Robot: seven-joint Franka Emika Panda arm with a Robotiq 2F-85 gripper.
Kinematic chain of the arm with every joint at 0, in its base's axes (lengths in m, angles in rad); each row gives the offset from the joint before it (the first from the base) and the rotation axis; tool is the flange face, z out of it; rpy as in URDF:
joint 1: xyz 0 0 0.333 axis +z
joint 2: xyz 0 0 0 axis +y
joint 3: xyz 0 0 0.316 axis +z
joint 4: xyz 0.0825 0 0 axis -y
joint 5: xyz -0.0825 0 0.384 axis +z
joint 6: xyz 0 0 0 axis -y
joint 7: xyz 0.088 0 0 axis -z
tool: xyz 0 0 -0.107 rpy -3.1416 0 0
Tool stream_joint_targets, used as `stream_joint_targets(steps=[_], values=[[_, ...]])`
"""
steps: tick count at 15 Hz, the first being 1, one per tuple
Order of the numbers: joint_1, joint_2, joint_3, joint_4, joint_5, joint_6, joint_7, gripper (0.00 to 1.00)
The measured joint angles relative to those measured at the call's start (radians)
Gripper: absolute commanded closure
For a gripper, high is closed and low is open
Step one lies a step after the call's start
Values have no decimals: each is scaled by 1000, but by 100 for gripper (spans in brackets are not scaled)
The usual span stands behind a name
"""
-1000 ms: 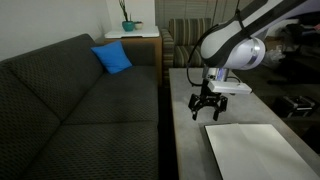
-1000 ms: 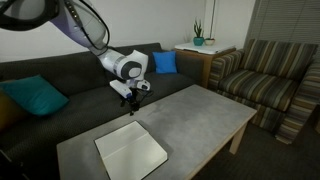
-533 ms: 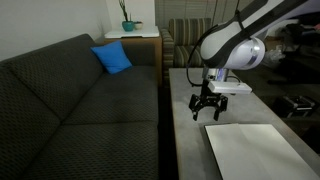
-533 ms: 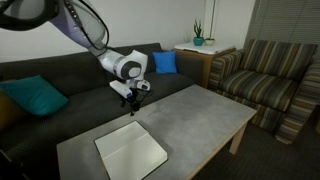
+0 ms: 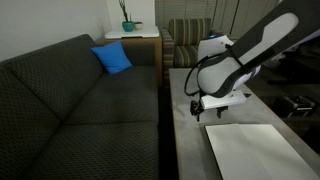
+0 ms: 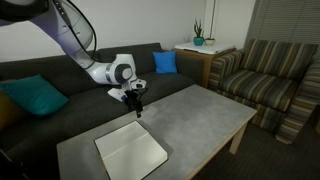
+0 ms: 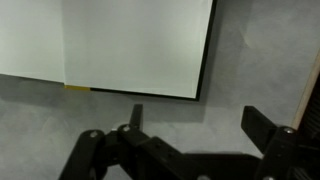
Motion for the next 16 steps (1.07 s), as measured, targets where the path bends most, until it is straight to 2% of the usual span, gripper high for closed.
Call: stream_joint_targets(steps=[4,11,13,16], values=[[4,1,-19,-61,9,55,130,0],[-64,1,74,-124,70,113,95,0],[-58,1,69,-132,70,112,94,0],[-14,1,26,-144,53,101,104,0]])
